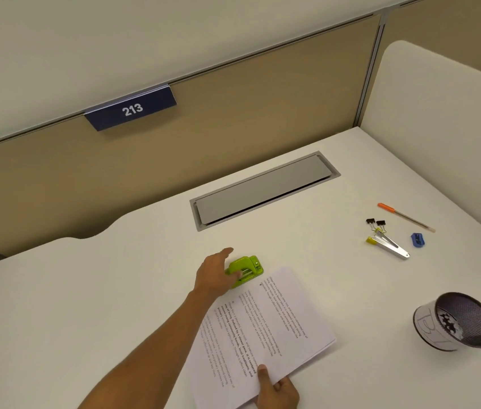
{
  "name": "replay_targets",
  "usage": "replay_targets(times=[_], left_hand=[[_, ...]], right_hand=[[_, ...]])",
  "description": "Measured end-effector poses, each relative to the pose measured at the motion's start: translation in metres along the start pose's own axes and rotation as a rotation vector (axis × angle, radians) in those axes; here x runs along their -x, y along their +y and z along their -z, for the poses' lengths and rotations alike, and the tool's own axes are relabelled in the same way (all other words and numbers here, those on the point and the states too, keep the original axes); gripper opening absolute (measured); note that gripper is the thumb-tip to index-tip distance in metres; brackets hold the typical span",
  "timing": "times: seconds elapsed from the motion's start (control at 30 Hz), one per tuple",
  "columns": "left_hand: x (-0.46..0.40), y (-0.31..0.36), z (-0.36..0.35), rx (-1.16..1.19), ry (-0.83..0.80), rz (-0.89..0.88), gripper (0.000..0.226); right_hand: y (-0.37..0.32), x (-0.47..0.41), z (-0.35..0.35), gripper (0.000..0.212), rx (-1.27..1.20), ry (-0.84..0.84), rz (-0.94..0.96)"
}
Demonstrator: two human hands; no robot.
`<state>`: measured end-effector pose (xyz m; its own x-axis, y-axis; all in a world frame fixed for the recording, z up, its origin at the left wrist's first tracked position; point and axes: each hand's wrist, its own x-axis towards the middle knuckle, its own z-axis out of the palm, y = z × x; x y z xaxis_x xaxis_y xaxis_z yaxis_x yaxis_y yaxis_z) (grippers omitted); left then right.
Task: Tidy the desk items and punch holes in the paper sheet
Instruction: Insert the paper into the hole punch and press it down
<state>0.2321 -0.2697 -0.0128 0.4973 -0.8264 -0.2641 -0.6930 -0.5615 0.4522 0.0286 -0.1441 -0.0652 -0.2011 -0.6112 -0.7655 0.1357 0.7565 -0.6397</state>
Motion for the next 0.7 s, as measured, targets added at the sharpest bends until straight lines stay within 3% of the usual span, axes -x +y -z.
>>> replay_targets(times=[0.23,0.37,0.47,0.6,0.7], left_hand=[[0.109,-0.052,0.010,0.370,0.432,0.432,0.064],[0.174,-0.081,-0.001,0.575,0.371,0.748,0.080],[0.207,-0.094,-0.015,0.806,0.265,0.889,0.073],[0.232,-0.106,-0.026,1.235,0.159,0.873,0.032],[0.242,-0.116,-0.026,1.294,0.164,0.804,0.030]], right_hand=[[0.006,0.002,0.008,0.007,0.119,-0.039,-0.002],[0.012,0.012,0.006,0.006,0.094,-0.097,0.005],[0.019,0.024,0.005,0.005,0.041,-0.154,0.008],[0.032,0.044,-0.001,0.003,0.016,-0.200,0.016],[0.042,0.060,-0.003,0.002,-0.001,-0.199,0.005]])
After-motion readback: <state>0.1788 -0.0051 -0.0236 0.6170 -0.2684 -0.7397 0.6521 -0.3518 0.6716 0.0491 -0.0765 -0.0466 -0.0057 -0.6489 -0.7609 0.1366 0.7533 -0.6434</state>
